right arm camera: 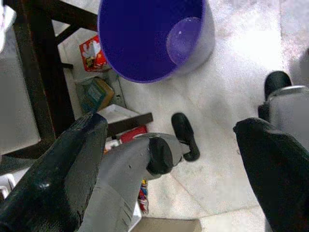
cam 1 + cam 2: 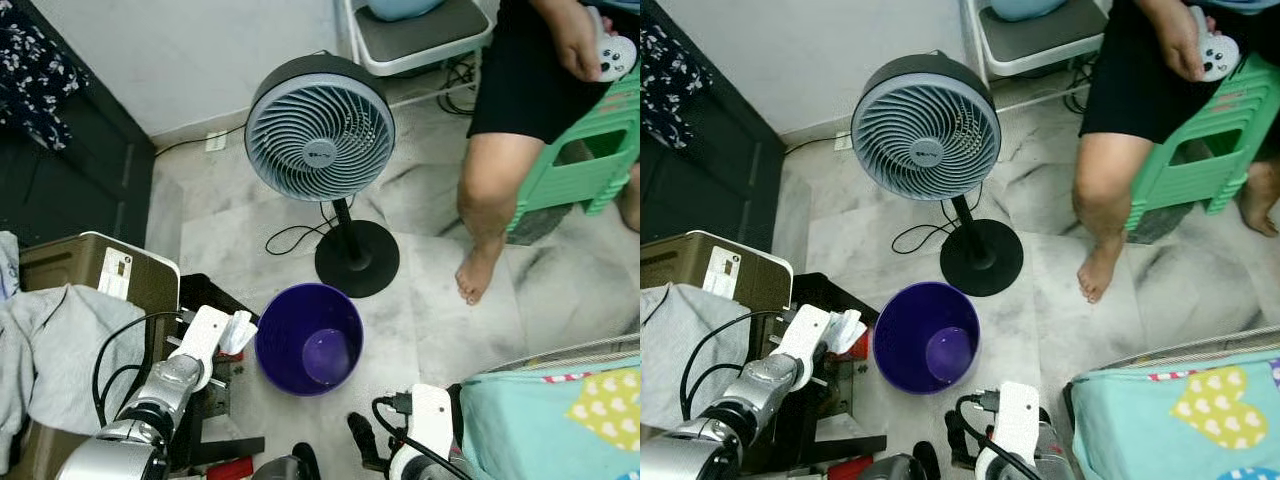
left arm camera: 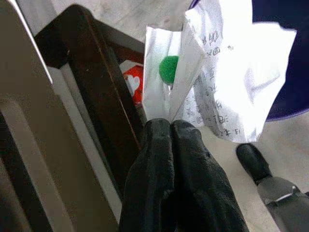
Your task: Clean up the room
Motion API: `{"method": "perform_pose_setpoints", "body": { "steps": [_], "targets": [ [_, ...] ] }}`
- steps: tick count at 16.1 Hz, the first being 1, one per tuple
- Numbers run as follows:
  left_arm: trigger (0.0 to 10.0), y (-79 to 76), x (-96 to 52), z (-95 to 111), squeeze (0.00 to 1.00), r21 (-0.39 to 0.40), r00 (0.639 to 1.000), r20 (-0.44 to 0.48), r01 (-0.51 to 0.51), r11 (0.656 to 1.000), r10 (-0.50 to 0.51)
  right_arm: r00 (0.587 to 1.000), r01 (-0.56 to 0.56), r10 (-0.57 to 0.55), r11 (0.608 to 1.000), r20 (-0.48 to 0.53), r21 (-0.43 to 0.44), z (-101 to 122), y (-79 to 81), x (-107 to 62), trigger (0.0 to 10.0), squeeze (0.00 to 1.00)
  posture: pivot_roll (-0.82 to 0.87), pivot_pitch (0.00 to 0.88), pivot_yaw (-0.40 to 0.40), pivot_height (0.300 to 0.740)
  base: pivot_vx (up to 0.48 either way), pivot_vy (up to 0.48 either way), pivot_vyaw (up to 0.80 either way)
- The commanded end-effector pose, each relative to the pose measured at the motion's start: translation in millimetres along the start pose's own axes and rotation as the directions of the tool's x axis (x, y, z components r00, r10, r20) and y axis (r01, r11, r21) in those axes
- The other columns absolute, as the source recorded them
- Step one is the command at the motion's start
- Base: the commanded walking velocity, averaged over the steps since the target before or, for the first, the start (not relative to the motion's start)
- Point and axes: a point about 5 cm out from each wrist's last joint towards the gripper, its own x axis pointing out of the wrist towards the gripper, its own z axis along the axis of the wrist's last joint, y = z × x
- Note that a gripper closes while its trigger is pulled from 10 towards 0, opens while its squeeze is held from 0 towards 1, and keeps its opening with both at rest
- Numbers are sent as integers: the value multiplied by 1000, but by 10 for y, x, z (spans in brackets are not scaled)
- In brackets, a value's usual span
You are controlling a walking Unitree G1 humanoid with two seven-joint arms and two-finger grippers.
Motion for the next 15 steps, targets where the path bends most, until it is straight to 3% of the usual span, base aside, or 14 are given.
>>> {"method": "perform_pose_setpoints", "body": {
  "steps": [1, 5, 9, 15],
  "targets": [
    [0, 112, -35, -164, 0, 5, 997, -67, -26, 1000, 26, 991, -130, 134, 983, -19, 128, -54, 485, 9, 10000, 0, -230, 270, 250, 740, 0, 0, 0],
    [0, 183, -6, 224, 0, -34, 996, 55, -62, 998, 64, 992, -125, 127, 984, -9, 131, -39, 484, 17, 10000, 0, -231, 274, 251, 740, 0, 0, 0],
    [0, -83, 37, 645, 0, -51, 986, 163, 49, 997, -41, 992, -121, 123, 985, -8, 120, -30, 481, 53, 10000, 0, -229, 268, 253, 740, 0, 0, 0],
    [0, -485, 46, 924, 0, 21, 963, 218, 159, 987, -160, 993, -115, 116, 987, 1, 115, -16, 474, 76, 10000, 0, -234, 265, 254, 740, 0, 0, 0]
  ]
}}
